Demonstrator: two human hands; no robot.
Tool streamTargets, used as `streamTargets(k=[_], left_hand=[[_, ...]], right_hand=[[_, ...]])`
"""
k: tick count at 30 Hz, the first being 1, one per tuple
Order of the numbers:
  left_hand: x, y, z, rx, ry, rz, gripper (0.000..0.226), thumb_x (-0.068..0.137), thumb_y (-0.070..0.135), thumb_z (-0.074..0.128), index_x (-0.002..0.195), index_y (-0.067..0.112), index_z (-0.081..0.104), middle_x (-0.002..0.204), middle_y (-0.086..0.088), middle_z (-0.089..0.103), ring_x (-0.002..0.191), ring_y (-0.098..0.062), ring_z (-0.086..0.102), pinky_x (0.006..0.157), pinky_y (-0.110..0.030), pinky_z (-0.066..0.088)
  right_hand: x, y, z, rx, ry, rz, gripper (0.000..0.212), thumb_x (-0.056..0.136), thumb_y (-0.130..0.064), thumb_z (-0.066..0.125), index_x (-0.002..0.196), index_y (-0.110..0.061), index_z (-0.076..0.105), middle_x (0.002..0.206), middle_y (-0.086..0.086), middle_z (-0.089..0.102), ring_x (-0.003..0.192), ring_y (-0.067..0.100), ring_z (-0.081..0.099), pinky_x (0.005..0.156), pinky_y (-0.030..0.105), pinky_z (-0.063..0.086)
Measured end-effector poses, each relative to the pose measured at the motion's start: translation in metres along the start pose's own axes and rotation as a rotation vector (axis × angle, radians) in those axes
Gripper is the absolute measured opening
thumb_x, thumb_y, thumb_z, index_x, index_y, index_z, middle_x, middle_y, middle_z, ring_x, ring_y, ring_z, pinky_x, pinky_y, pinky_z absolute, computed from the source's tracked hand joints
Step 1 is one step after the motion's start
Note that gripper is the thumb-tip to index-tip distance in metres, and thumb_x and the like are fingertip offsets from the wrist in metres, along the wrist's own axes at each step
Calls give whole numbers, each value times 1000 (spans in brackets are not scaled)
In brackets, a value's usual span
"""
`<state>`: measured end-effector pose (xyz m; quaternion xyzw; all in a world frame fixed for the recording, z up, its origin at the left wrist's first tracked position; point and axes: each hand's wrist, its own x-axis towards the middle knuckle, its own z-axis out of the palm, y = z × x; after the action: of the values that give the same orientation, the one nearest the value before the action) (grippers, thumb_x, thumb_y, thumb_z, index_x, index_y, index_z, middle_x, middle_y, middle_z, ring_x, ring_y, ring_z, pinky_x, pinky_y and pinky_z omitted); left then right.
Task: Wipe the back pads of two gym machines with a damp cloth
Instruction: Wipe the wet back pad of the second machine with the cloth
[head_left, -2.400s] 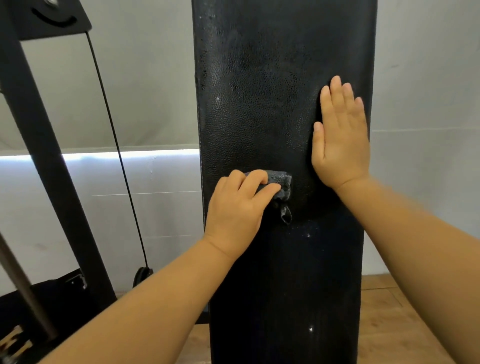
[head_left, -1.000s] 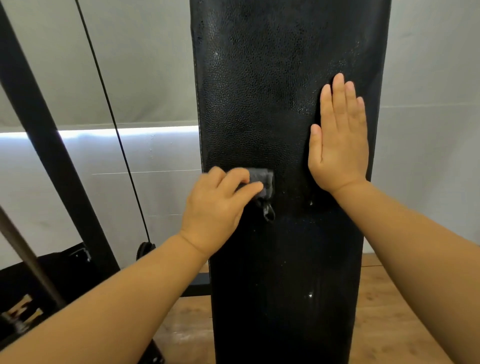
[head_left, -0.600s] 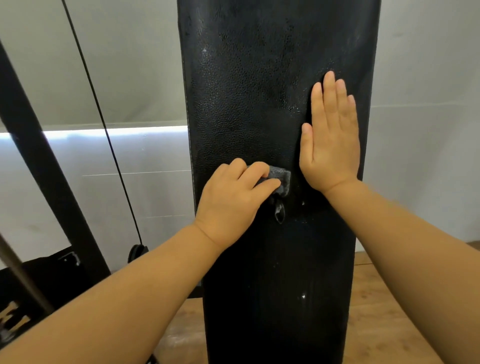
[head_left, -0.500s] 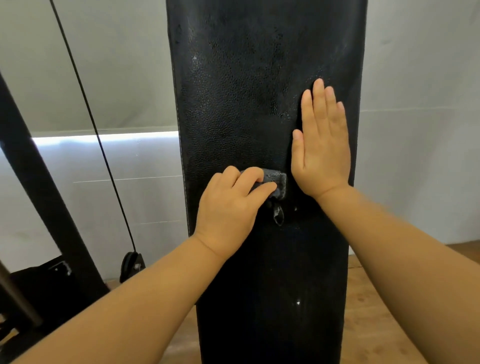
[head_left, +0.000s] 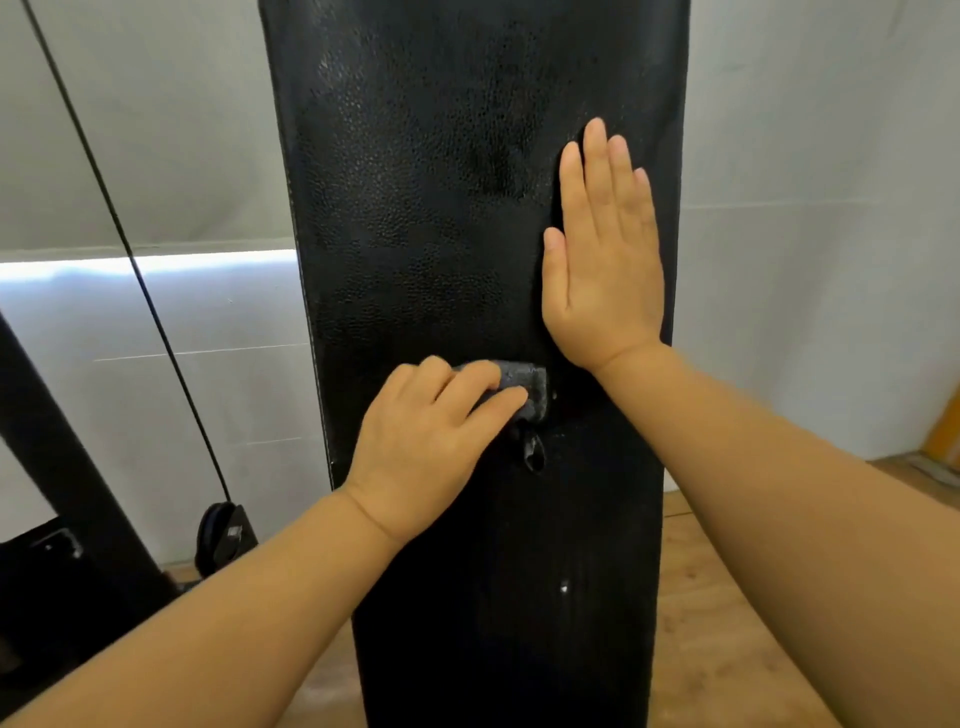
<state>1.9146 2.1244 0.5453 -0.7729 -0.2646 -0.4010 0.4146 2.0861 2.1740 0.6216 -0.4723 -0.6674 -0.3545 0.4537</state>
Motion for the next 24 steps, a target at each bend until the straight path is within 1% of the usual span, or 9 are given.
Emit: streamTargets(k=[3,7,10,12,15,17,20,22,24], left_hand=[[13,0,5,-9,53,-61,21,96,8,45,107,16,61,104,-2,51,70,-24,36,60,-34,25],[11,7,10,-15,51,-114,26,94,6,48,106,17,69,106,0,48,72,-23,36,61,-33,26],[-6,20,10,-42,-7,-36,28,95,7,46,103,15,72,107,-2,48,73,-23,36,62,-32,24],[-13,24,10,-44,-52,37,26,94,7,46,105,15,68,108,-3,48,73,-23,36,62,-32,24],[-10,23,10,-40,-64,62,21,92,7,47,106,16,61,108,-3,48,73,-22,35,62,-32,24],[-1,19,8,-31,-61,75,22,92,7,48,105,15,64,105,-5,55,73,-23,35,63,-33,24],[18,7,4,-5,0,7,22,93,6,53,98,13,73,93,-9,68,70,-25,36,61,-36,27],[24,0,4,-12,36,-38,22,91,5,55,98,13,75,94,-10,68,72,-25,38,63,-35,29],[16,3,4,-48,34,-67,24,93,5,53,99,13,74,101,-7,64,74,-25,38,64,-35,29]], right_hand=[[0,0,1,-6,7,-10,55,97,-22,27,146,1,24,154,21,19,143,35,14,118,40,5],[-1,1,2,-7,17,-16,55,97,-22,27,146,1,24,154,21,20,143,35,15,118,41,6],[-1,1,2,2,29,-16,55,96,-22,27,146,2,26,153,21,21,143,35,17,118,42,8],[-1,1,1,4,37,-18,54,96,-22,28,145,2,26,153,21,22,143,35,17,118,42,9],[-2,2,2,15,37,-24,54,96,-22,28,145,2,27,153,22,22,142,35,18,118,42,9],[-2,2,1,15,45,-22,54,96,-21,29,145,2,27,152,22,23,142,35,18,117,42,9],[-2,2,2,10,58,-20,54,96,-22,28,144,3,28,151,23,24,142,36,20,117,43,10],[-1,1,3,13,55,-23,54,96,-21,29,144,3,29,152,23,25,142,36,20,117,42,10],[-2,2,3,23,45,-23,54,96,-21,30,145,3,28,152,22,24,142,36,19,117,42,9]])
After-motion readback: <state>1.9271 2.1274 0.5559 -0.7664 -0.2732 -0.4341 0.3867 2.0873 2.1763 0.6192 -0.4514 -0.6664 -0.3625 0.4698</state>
